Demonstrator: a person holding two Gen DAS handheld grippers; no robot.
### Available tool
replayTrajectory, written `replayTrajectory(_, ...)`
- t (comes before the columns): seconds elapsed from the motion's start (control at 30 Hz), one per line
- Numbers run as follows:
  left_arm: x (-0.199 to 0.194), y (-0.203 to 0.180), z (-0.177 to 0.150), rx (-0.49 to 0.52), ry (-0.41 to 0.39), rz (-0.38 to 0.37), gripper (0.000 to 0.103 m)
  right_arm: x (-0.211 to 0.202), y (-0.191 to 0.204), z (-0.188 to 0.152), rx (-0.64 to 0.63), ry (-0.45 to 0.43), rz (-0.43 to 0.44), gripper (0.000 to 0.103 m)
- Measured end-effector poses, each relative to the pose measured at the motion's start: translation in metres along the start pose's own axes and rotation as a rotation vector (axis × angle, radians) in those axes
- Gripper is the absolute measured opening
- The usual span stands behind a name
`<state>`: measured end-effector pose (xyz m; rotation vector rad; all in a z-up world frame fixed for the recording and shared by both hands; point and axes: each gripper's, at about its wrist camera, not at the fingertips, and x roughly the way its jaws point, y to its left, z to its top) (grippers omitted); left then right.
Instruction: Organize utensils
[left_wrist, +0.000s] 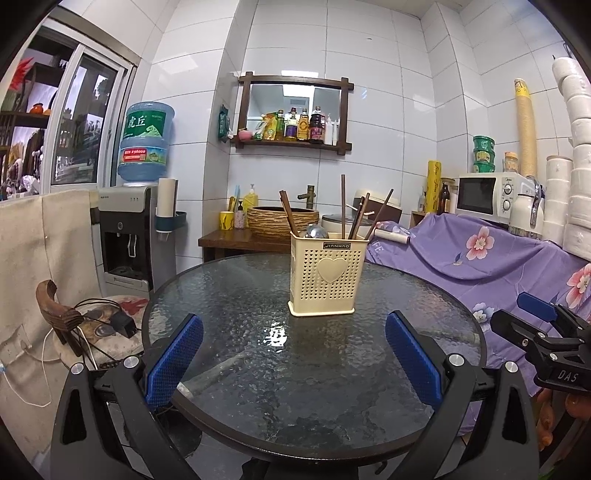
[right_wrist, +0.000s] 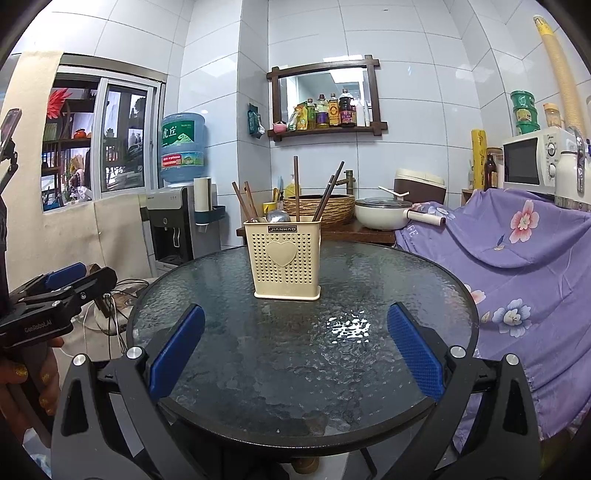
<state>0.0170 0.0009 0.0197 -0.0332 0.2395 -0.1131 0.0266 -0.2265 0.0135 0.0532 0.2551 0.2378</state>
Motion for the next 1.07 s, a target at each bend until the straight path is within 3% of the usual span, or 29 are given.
replayTrajectory(1.07,0.0035,-0.0007,0.0037,-0.018,0.032,0.019,0.097,0.0056,-0.0032,-0.0032,0.008,0.021,0.0,0.097)
